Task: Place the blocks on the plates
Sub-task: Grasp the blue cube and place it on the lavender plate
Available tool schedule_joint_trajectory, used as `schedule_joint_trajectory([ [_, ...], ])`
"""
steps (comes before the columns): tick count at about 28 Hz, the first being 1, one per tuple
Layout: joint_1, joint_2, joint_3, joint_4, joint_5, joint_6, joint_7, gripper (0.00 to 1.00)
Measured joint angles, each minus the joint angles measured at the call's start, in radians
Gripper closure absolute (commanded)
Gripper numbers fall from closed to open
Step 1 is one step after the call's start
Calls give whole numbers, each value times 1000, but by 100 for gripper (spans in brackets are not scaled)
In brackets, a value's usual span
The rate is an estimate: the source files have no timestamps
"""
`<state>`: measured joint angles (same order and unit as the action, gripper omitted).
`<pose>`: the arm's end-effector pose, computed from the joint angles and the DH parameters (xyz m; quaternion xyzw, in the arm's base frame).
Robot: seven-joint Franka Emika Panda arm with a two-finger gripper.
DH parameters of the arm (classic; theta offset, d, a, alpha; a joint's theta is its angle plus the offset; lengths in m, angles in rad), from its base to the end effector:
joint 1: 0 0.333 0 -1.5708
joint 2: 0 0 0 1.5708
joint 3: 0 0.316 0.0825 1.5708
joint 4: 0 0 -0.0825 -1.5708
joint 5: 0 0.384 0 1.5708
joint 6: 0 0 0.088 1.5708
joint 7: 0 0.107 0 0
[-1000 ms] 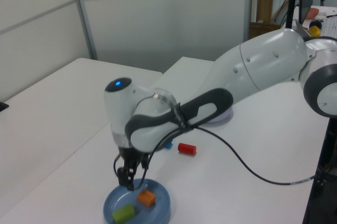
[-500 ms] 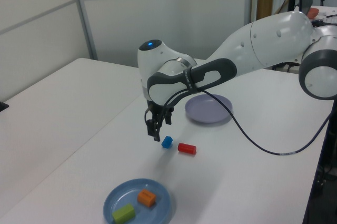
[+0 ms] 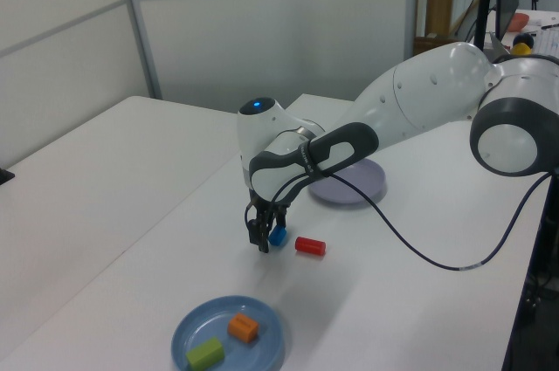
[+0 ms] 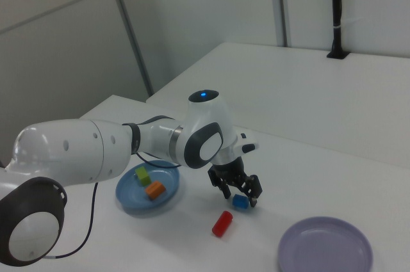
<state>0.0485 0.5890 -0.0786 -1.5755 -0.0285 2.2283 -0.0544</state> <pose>0.7031 -0.0141 0.3034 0.9985 0.0278 0.0312 0.0345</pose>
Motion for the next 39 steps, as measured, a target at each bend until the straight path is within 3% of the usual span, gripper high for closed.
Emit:
schedule_joint_trajectory([
  [5,-17,-1,0,8,22,1,0,100],
  [27,-36,-21,-3,24,23,1,1,100],
  [32,-94,-53,-9,27,20,1,-3,100],
  [39,-258,-53,-12,43,18,2,-113,100],
])
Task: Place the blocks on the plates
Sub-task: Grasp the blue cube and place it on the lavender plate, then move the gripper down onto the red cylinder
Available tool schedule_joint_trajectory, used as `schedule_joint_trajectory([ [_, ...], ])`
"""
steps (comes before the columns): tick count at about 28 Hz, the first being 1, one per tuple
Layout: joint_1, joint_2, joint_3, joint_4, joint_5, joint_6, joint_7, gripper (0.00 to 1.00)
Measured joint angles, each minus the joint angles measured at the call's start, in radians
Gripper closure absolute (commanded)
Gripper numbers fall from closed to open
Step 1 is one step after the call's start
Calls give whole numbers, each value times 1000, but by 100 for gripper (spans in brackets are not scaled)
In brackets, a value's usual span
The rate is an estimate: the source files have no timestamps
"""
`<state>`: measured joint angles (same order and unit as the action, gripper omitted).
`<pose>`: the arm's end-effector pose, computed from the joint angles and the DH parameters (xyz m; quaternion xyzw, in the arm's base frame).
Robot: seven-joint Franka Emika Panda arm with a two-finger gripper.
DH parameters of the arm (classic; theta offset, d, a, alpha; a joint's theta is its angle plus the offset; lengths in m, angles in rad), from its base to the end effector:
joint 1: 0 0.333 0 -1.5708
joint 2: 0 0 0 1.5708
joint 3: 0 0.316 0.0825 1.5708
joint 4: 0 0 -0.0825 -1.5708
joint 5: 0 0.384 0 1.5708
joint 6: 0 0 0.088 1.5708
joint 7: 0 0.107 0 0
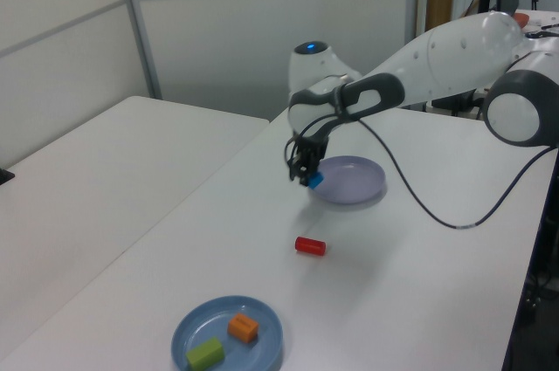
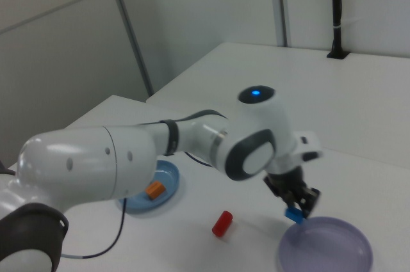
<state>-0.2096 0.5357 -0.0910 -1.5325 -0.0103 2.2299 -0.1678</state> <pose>0.6840 -0.2015 0.3617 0.9948 -0.0551 0.0733 0.0452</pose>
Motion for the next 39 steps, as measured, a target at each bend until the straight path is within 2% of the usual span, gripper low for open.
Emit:
schedule_joint_trajectory([
  [4,-79,6,1,7,2,29,-53,99],
  [7,-104,20,2,7,2,78,-64,97],
  [13,-106,79,11,7,2,124,-64,93],
  [18,-102,96,13,14,2,144,-64,81],
  [19,-102,96,13,14,2,144,-64,76],
  [20,-102,96,13,14,3,144,-64,51],
  [22,-103,96,13,16,5,144,-63,8],
  [23,-104,95,13,18,7,144,-63,0],
  [32,-103,85,16,30,8,144,-63,0],
  [36,-96,59,21,30,8,125,-53,0],
  [39,-91,22,33,30,8,45,-41,0],
])
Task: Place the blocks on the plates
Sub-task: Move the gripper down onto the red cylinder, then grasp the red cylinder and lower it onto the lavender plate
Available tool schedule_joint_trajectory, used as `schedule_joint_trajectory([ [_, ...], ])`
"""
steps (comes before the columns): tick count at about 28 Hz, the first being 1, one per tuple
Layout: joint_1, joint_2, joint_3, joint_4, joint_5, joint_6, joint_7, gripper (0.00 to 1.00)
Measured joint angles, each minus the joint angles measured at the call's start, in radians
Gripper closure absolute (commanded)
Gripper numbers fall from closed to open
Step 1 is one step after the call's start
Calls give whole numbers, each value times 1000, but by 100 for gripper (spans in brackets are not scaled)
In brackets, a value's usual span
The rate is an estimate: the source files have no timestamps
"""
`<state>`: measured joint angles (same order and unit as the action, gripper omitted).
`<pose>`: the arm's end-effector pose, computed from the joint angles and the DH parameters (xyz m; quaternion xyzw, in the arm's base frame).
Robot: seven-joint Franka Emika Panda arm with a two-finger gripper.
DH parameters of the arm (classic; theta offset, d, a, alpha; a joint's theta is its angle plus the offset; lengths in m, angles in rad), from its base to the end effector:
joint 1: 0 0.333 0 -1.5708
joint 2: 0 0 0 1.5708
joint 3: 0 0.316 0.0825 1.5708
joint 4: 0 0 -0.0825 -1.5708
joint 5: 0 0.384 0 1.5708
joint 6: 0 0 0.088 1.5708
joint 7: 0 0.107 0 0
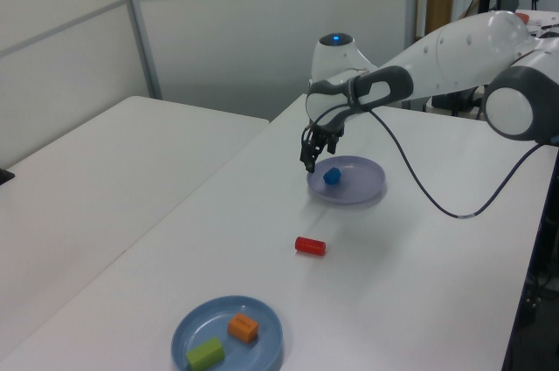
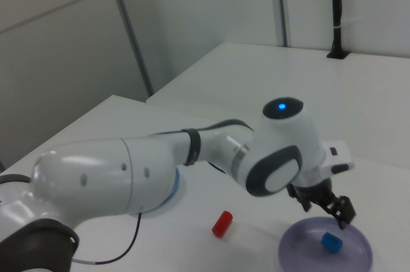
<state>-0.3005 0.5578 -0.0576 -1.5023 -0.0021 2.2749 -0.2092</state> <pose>0.6803 -0.2469 0.3645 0.9918 -0.0674 0.0990 0.0450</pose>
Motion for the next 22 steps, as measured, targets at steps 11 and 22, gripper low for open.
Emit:
schedule_joint_trajectory([
  [11,116,-93,16,-11,3,-395,12,0],
  [22,246,-100,18,-129,3,-419,12,8],
])
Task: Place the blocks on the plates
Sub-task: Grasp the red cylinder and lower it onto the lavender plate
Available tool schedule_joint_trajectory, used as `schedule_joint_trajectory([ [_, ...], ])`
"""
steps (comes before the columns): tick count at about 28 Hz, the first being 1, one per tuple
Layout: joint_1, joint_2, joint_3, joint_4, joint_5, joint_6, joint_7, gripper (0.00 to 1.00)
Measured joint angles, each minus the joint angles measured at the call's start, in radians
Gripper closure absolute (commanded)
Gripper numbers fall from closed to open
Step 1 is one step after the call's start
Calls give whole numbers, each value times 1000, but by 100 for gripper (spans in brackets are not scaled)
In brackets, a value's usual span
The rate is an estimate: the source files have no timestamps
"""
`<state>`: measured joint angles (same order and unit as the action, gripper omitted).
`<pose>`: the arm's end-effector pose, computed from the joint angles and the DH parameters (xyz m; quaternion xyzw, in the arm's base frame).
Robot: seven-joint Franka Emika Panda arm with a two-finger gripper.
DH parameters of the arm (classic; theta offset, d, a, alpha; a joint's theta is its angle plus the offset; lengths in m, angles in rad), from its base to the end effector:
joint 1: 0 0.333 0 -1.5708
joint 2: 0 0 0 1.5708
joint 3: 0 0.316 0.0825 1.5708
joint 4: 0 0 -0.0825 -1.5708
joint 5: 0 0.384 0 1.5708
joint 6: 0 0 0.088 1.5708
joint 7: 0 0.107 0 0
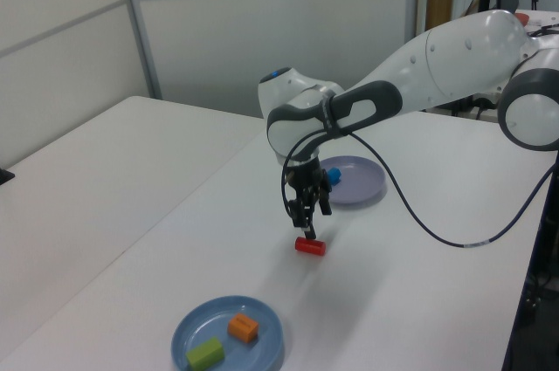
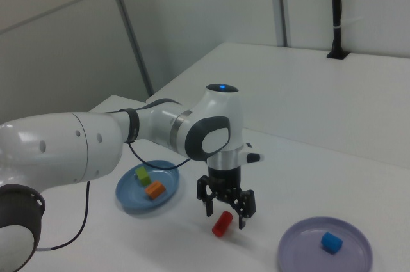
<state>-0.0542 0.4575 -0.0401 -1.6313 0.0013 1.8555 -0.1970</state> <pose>0.6463 -0.0583 0.3374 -0.9918 -0.0517 0.1162 0.0085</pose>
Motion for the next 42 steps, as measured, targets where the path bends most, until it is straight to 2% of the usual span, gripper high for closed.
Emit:
schedule_joint_trajectory([
  [2,12,0,0,-12,0,11,0,22],
  [3,16,0,0,-15,0,14,0,40],
  [4,22,-1,0,-19,0,20,0,49],
  [8,31,-1,0,-23,0,26,0,72],
  [9,32,-1,0,-24,0,27,0,74],
  [13,33,0,0,-29,-1,27,0,74],
  [15,34,1,0,-33,-1,28,0,63],
  [17,36,3,0,-35,-2,28,0,61],
  [18,37,5,0,-36,-3,28,0,62],
  [19,38,7,0,-37,-4,28,0,70],
  [22,41,13,0,-37,-6,39,0,79],
  [28,43,14,0,-37,-7,53,0,78],
  [31,43,14,0,-37,-7,53,0,83],
  [38,41,9,-8,-28,-8,53,-15,84],
  [42,16,-17,-19,-13,-9,48,-50,83],
])
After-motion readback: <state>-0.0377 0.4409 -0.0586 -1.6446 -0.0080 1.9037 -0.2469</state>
